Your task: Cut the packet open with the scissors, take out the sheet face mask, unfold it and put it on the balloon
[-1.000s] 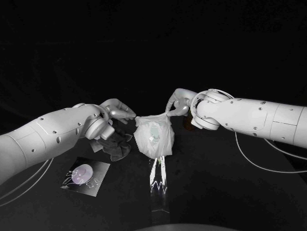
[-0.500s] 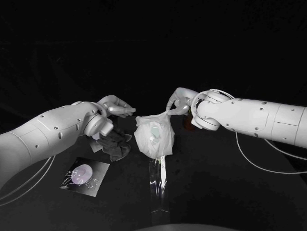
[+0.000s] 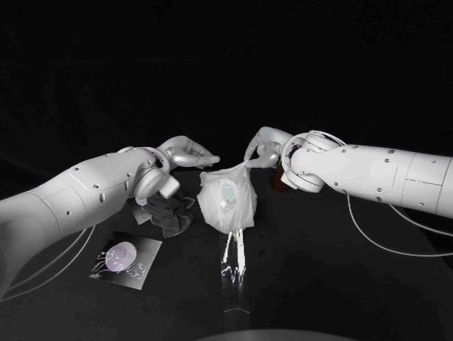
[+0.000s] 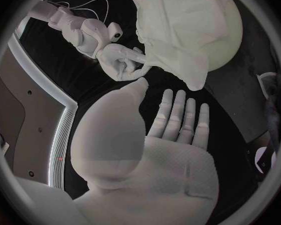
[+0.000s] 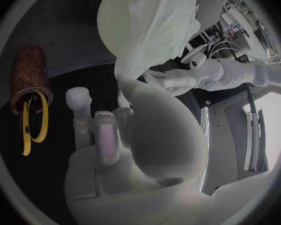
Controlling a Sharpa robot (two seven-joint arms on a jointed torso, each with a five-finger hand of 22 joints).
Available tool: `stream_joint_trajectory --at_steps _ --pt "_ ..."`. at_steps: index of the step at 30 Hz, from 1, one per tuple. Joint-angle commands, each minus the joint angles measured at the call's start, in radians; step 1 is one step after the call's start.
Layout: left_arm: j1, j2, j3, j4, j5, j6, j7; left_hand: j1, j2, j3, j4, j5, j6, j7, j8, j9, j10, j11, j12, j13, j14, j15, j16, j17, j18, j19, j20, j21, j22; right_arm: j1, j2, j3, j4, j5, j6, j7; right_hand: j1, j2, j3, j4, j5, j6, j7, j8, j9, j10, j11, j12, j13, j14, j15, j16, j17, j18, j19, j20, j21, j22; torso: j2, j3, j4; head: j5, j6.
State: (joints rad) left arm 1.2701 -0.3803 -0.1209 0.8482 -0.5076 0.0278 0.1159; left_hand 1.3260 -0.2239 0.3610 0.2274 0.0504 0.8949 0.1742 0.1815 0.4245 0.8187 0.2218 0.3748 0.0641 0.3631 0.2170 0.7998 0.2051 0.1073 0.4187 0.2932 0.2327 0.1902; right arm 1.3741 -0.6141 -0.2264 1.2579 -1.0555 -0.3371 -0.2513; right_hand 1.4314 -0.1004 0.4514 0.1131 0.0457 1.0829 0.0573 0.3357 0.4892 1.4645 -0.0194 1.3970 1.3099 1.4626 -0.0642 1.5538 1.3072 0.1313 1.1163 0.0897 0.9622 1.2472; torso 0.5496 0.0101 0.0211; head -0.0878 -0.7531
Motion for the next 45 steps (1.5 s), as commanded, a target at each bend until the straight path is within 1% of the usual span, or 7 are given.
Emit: stream_joint_trajectory --at_steps 1,4,8,21,26,36,45 --pt "0.000 0.011 0.002 -0.004 -0.042 0.067 0.048 0.037 0.002 -0.008 -0.011 -0.002 0.005 -0.012 -0.004 -0.003 0.002 0.009 -0.008 0.000 0.001 0.009 -0.010 -0.005 0.005 0.005 -0.003 -0.010 -0.005 0.001 -0.001 0.001 0.003 -0.009 -0.009 -0.004 0.007 -0.001 0.006 0.000 0.003 0.002 0.004 0.004 0.001 0.068 0.005 0.004 0.163 0.095 0.000 0.003 0.230 0.008 0.005 0.001 0.006 0.000 0.000 -0.0007 0.0005 0.000 0.003" --pt "-0.001 0.018 0.002 -0.009 -0.052 0.073 0.051 0.062 0.008 -0.014 -0.023 -0.002 0.009 -0.013 -0.006 -0.008 0.002 0.010 -0.012 0.000 0.003 0.009 -0.014 -0.011 0.010 0.007 -0.002 -0.016 -0.010 0.002 -0.001 0.001 0.005 -0.009 -0.009 -0.005 0.007 -0.001 0.006 0.000 0.003 0.002 0.004 0.004 0.001 0.068 0.005 0.004 0.163 0.095 0.000 0.003 0.230 0.008 0.005 0.001 0.006 0.000 0.000 -0.0009 0.0008 0.001 0.003" --pt "-0.002 0.029 0.002 -0.017 -0.061 0.084 0.055 0.101 0.024 -0.012 -0.042 -0.002 0.018 -0.018 -0.008 -0.015 0.000 0.009 -0.020 0.000 0.006 0.009 -0.019 -0.018 0.017 0.008 -0.003 -0.026 -0.017 0.002 -0.001 0.002 0.010 -0.012 -0.016 -0.004 0.007 -0.001 0.006 0.000 0.003 0.002 0.004 0.004 0.001 0.068 0.005 0.004 0.163 0.095 0.000 0.003 0.230 0.008 0.005 0.001 0.006 0.000 0.000 -0.0014 0.0018 0.000 0.004" --pt "-0.003 0.056 0.003 -0.043 -0.089 0.080 0.062 0.130 0.033 -0.014 -0.060 -0.002 0.032 -0.023 -0.010 -0.024 -0.002 0.009 -0.029 0.000 0.012 0.006 -0.021 -0.025 0.024 0.004 -0.003 -0.040 -0.028 0.003 -0.011 0.006 0.032 -0.018 -0.067 0.005 0.007 -0.001 0.007 0.000 0.003 0.002 0.004 0.004 0.001 0.069 0.005 0.006 0.164 0.096 0.000 0.003 0.231 0.007 0.007 0.001 0.007 0.001 0.000 -0.0007 0.0013 0.003 0.004" --pt "-0.003 0.063 0.003 -0.052 -0.096 0.079 0.057 0.134 0.037 -0.016 -0.062 -0.002 0.031 -0.016 -0.013 -0.028 -0.004 0.009 -0.032 0.000 0.013 0.006 -0.021 -0.027 0.025 0.003 -0.003 -0.044 -0.031 0.004 -0.016 0.008 0.043 -0.021 -0.080 0.007 0.006 -0.002 0.008 -0.001 0.003 0.003 0.004 0.005 0.002 0.070 0.005 0.007 0.164 0.096 0.000 0.004 0.232 0.007 0.009 0.001 0.010 0.003 -0.001 0.0002 0.0010 0.003 0.004" --pt "-0.004 0.077 0.003 -0.073 -0.103 0.081 0.045 0.149 0.053 -0.011 -0.071 -0.002 0.032 0.006 -0.021 -0.038 -0.004 -0.001 -0.037 0.001 0.017 0.001 -0.019 -0.030 0.029 0.004 -0.003 -0.052 -0.037 0.005 -0.027 0.011 0.062 -0.025 -0.094 0.008 0.006 -0.002 0.009 -0.001 0.003 0.004 0.004 0.006 0.002 0.070 0.005 0.007 0.165 0.096 0.000 0.004 0.233 0.007 0.010 0.000 0.010 0.003 -0.001 -0.0003 0.0011 0.005 0.005" --pt "-0.006 0.090 0.003 -0.090 -0.110 0.109 0.028 0.151 0.055 -0.011 -0.072 -0.002 0.031 0.011 -0.023 -0.041 -0.005 -0.004 -0.038 0.001 0.018 -0.001 -0.018 -0.031 0.031 0.004 -0.004 -0.055 -0.039 0.005 -0.029 0.012 0.070 -0.027 -0.096 0.007 0.006 -0.002 0.009 -0.001 0.003 0.004 0.004 0.006 0.002 0.070 0.005 0.007 0.165 0.096 0.000 0.004 0.233 0.007 0.010 0.000 0.010 0.003 -0.001 -0.0003 0.0029 0.006 0.004"
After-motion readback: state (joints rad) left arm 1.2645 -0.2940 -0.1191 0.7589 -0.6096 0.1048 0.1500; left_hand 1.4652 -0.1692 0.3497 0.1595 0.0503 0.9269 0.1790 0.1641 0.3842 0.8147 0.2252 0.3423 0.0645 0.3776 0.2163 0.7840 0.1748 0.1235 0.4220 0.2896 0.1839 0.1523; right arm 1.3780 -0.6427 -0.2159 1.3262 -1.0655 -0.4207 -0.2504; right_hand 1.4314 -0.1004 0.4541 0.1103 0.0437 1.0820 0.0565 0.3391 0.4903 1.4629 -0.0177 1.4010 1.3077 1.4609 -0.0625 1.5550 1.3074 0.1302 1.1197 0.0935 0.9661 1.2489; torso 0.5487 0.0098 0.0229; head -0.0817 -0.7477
